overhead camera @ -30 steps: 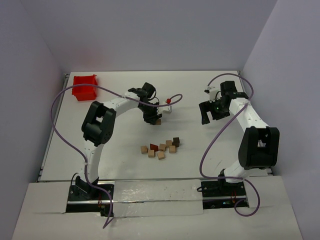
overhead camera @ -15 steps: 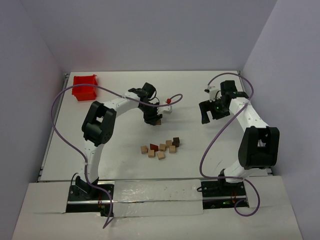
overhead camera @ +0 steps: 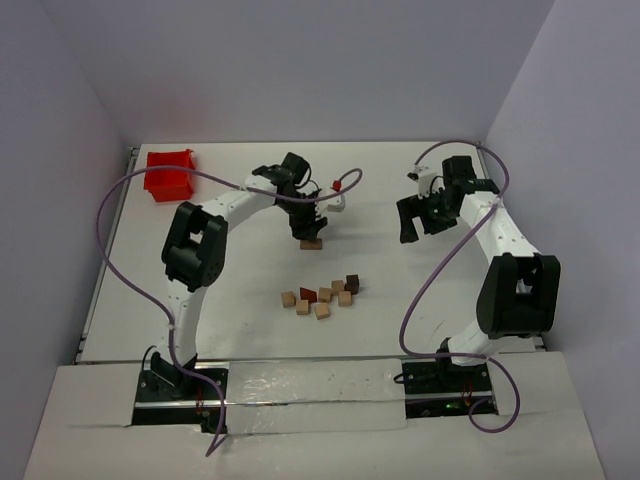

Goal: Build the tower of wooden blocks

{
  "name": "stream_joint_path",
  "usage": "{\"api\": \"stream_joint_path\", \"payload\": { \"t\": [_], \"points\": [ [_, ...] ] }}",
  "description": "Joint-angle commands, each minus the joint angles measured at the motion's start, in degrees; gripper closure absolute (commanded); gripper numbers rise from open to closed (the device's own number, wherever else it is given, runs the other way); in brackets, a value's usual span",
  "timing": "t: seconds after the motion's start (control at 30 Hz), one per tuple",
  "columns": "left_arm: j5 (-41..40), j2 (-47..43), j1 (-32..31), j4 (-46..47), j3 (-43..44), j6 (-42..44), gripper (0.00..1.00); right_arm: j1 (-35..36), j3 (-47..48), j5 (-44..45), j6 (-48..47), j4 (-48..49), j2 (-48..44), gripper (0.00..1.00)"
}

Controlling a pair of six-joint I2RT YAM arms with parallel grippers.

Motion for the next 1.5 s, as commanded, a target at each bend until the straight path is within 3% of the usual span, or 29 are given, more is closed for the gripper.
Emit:
{"api": "stream_joint_path", "payload": {
  "t": [0.0,0.07,0.27,0.47,0.67,0.83,1.47],
  "points": [
    [8.28,-7.77,2.89,-3.00,4.60,-1.44,0.34,0.92,2.57,-6.73,-4.04,-1.48,-2.68,0.00],
    [10.10,-13.71,3.95,-4.10,1.12,-0.02,0.35,1.98,1.86,-8.84,-7.24,-1.07,-4.80,0.00],
    [12.78,-29.17,4.65,-5.04,-21.59,2.41,0.37,6.44,-1.75,-16.57,-13.73,-0.02,-9.99,0.00],
    [12.41,-42.44,4.48,2.78,-39.00,-3.07,0.43,9.53,-5.97,-14.47,-14.43,2.84,-12.66,0.00],
    [11.82,-46.52,3.21,12.15,-48.95,-10.55,0.48,9.40,-7.43,-11.03,-14.21,3.72,-12.60,0.00],
    [10.42,-47.72,0.72,17.38,-52.85,-13.24,0.48,8.29,-8.39,-8.27,-13.99,4.36,-12.24,0.00],
    [5.01,-42.58,-3.92,21.16,-55.62,-10.41,0.50,5.97,-8.69,-6.48,-12.73,3.90,-10.94,0.00]
  ]
}}
